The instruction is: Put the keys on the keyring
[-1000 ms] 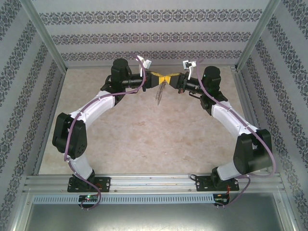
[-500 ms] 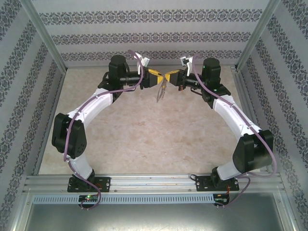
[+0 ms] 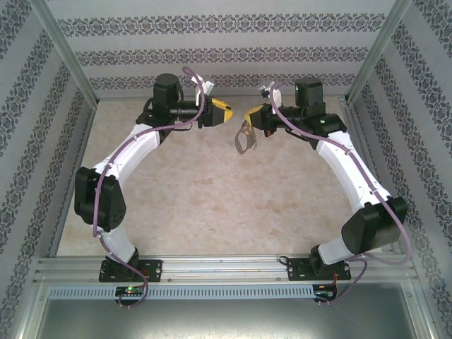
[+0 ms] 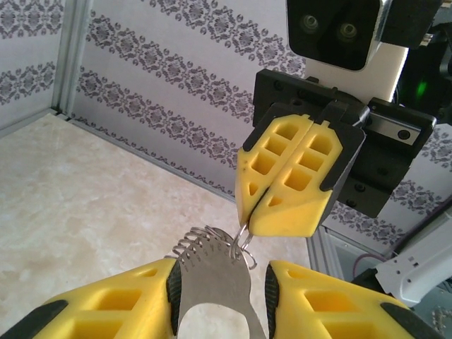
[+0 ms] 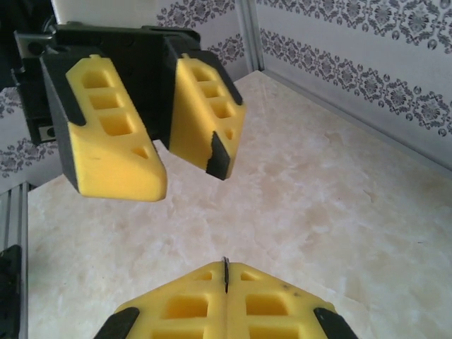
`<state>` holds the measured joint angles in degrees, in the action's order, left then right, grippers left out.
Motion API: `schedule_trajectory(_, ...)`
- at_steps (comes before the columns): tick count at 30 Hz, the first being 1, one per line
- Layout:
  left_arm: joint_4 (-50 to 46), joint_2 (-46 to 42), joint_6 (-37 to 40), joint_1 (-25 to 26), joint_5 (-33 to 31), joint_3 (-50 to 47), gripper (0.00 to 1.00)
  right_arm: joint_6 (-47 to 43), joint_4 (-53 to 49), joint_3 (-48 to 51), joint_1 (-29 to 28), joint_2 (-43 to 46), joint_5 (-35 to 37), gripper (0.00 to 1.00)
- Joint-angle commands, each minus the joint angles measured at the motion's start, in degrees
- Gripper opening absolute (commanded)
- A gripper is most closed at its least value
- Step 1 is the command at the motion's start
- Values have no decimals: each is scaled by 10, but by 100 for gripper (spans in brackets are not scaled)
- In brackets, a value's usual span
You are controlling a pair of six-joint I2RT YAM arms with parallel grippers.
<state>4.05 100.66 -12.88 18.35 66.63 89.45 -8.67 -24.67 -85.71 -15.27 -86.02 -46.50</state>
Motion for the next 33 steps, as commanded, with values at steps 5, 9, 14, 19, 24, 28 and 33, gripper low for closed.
schedule_trajectory(5,-33,19,30,4,60,21,37,-51,-70,-54,-14,-24,-25,0)
schedule_trajectory(9,-49,23,46,12,71,24,37,-60,-93,-73,-16,-36,-30,0)
schedule_trajectory(14,-58,28,58,21,75,24,37,-62,-97,-79,-16,-41,-34,0)
schedule_trajectory(19,-59,38,60,30,74,29,37,-61,-96,-77,-16,-43,-39,0)
schedule_trajectory(24,-60,46,60,34,72,36,37,-61,-94,-73,-17,-41,-42,0)
schedule_trajectory(28,-59,50,59,38,72,41,37,-61,-93,-71,-17,-41,-45,0)
schedule_trajectory(33,-54,50,59,41,74,42,35,-61,-91,-69,-17,-41,-47,0)
